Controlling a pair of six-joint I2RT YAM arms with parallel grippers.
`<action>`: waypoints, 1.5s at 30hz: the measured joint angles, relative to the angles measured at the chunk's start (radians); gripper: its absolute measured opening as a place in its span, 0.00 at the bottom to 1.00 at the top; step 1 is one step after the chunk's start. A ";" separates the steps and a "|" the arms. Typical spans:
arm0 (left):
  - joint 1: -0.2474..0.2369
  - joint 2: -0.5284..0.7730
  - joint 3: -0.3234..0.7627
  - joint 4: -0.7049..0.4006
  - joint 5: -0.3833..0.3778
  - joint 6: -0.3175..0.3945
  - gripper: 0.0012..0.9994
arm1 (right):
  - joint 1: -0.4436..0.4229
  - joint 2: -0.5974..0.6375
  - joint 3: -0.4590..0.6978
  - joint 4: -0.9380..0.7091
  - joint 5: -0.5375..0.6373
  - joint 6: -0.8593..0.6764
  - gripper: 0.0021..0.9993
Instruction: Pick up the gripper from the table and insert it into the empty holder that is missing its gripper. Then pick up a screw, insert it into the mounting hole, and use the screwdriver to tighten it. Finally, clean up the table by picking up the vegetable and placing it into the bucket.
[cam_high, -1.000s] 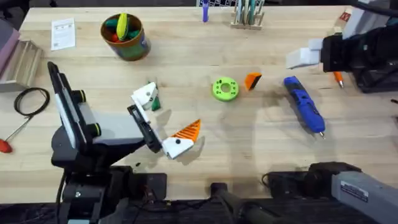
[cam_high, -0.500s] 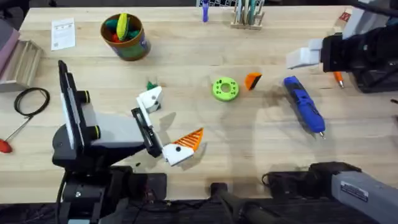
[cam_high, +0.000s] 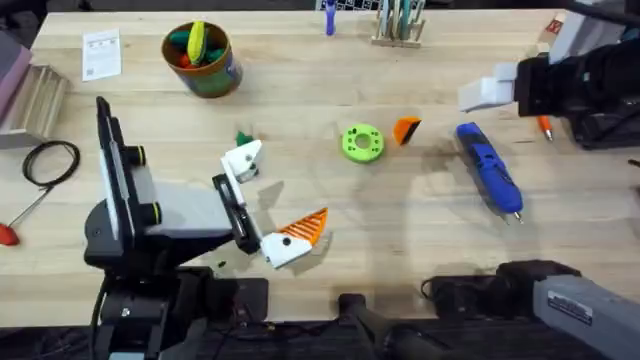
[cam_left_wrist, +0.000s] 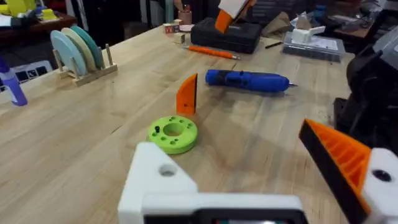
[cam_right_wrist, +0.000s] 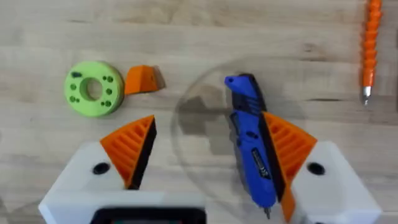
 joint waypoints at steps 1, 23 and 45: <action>0.000 0.000 0.000 0.000 0.000 0.000 0.99 | 0.009 0.000 0.003 -0.009 0.000 0.003 0.99; 0.000 0.000 0.000 -0.001 0.004 0.000 0.99 | 0.268 0.221 0.114 -0.017 0.020 0.062 0.99; 0.000 0.000 0.000 -0.001 0.004 0.000 0.99 | 0.267 0.551 0.115 0.097 0.024 0.062 0.92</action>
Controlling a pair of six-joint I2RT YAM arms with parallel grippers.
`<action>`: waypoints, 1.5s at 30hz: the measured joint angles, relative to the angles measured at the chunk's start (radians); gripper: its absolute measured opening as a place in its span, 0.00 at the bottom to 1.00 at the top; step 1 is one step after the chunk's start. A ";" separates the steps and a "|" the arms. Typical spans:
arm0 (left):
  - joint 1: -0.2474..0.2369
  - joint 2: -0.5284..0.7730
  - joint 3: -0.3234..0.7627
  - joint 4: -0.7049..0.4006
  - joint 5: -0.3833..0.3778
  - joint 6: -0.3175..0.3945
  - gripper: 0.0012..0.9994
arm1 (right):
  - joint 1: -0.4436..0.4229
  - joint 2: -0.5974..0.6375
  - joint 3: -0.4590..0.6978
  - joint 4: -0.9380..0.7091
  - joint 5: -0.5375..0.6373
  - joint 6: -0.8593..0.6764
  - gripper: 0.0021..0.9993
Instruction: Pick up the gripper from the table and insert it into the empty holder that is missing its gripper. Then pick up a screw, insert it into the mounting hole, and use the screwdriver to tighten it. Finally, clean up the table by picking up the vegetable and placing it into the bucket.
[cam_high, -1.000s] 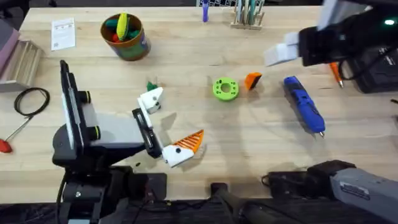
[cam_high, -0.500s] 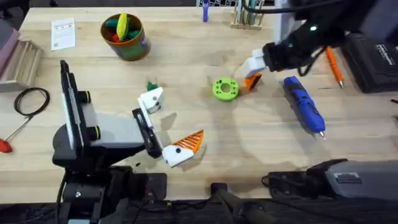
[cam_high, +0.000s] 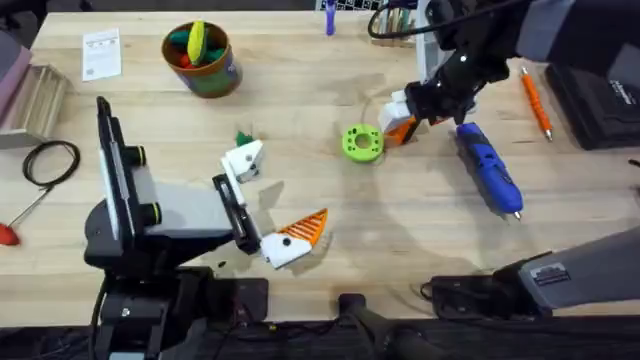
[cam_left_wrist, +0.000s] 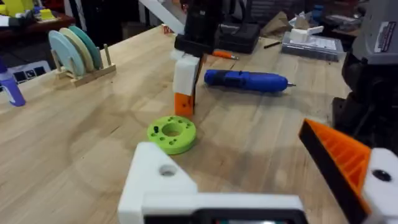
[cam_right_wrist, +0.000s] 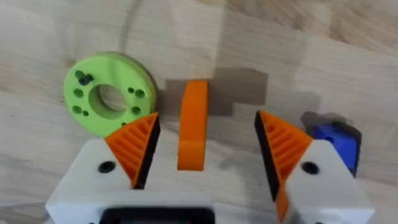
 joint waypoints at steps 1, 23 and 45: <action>0.000 0.000 0.000 0.000 0.000 0.000 0.99 | 0.000 0.000 0.000 0.002 0.000 0.000 0.91; 0.000 0.000 0.000 0.000 0.000 0.000 0.99 | 0.000 -0.028 0.080 -0.073 0.001 -0.004 0.88; 0.000 0.000 0.000 0.000 0.000 0.000 0.99 | 0.000 0.021 0.080 -0.090 -0.015 -0.035 0.82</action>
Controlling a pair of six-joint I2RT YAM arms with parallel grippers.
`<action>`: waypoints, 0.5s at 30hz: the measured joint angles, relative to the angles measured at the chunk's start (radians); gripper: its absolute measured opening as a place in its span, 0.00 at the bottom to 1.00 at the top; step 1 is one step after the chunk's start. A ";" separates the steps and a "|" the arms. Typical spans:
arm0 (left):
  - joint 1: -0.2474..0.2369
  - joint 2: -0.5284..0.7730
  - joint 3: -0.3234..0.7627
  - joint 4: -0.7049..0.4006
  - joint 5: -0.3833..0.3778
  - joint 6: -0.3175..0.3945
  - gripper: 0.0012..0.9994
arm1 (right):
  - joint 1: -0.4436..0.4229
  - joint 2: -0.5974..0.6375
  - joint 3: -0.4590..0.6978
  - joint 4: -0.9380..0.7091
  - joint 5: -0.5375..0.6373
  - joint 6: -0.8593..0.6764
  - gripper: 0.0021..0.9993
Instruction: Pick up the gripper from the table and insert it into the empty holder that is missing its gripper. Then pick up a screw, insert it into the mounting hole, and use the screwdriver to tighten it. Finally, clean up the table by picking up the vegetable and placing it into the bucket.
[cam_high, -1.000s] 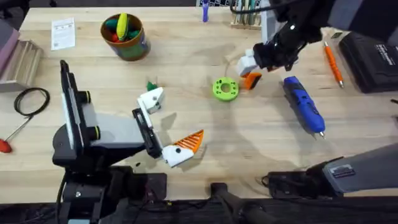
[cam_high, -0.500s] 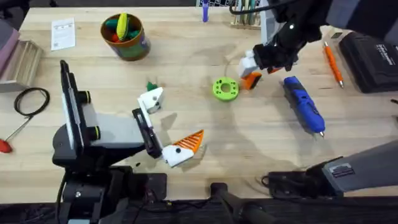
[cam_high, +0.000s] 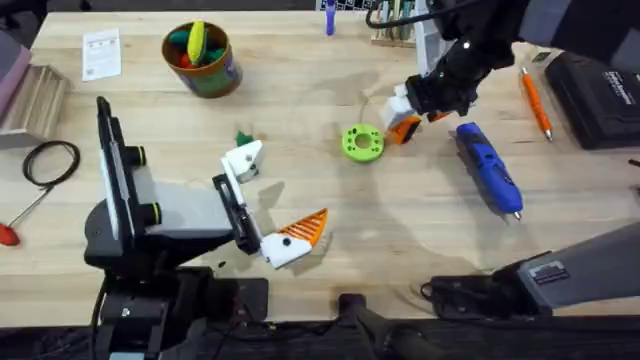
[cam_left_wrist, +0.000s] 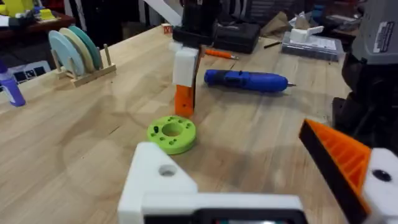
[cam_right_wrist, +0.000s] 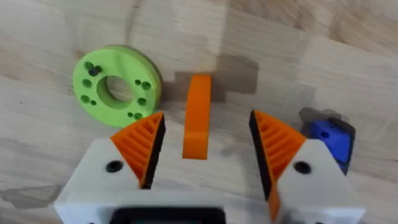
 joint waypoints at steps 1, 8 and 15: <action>0.000 0.000 0.000 0.000 0.000 0.000 0.99 | 0.000 0.000 0.000 0.000 -0.002 -0.004 0.82; 0.000 0.000 0.000 0.000 0.000 0.000 0.99 | 0.000 0.000 0.000 -0.008 -0.009 -0.019 0.72; 0.000 0.000 0.000 0.000 0.000 0.000 0.99 | 0.000 0.000 0.000 -0.011 -0.011 -0.022 0.02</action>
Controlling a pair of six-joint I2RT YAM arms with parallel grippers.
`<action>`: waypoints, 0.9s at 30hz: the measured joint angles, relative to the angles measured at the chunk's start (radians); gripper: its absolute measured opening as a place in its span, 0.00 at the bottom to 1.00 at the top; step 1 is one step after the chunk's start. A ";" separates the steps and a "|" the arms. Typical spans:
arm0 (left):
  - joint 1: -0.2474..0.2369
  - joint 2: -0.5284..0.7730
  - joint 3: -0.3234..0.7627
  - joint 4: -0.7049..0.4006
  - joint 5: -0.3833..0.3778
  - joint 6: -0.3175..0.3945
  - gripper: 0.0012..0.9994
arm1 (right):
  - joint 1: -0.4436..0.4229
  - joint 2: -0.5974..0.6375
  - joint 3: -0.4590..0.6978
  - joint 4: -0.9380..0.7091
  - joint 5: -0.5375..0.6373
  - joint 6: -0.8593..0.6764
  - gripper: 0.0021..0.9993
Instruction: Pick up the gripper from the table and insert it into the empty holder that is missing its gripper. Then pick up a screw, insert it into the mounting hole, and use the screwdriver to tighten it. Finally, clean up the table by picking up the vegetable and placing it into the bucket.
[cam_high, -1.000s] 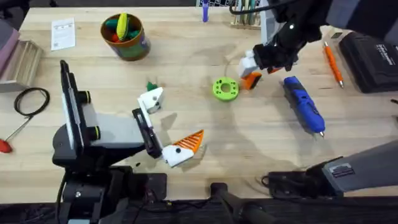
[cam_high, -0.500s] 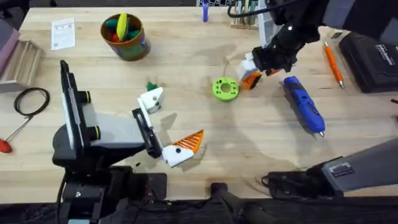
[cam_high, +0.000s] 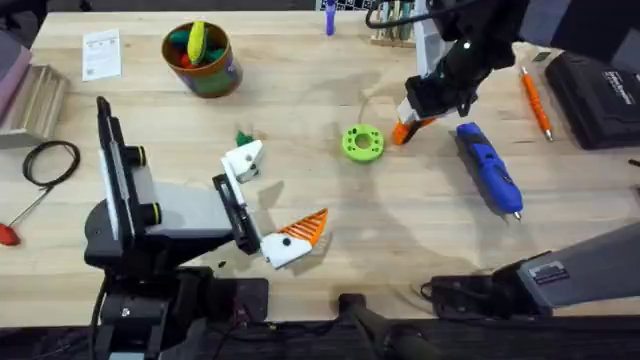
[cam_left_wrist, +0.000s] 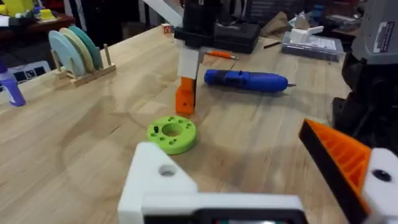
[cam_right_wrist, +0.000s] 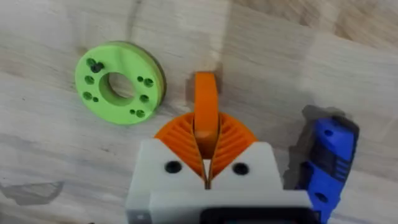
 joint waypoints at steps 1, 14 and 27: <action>0.000 0.000 0.000 0.000 0.000 0.000 0.99 | 0.000 0.000 0.000 0.000 -0.001 0.000 0.01; 0.000 0.000 0.000 0.000 0.000 0.000 0.99 | 0.000 -0.005 0.009 -0.037 -0.009 0.000 0.01; 0.000 0.000 0.000 0.000 0.000 0.000 0.99 | 0.000 -0.220 0.053 0.110 -0.380 0.098 0.01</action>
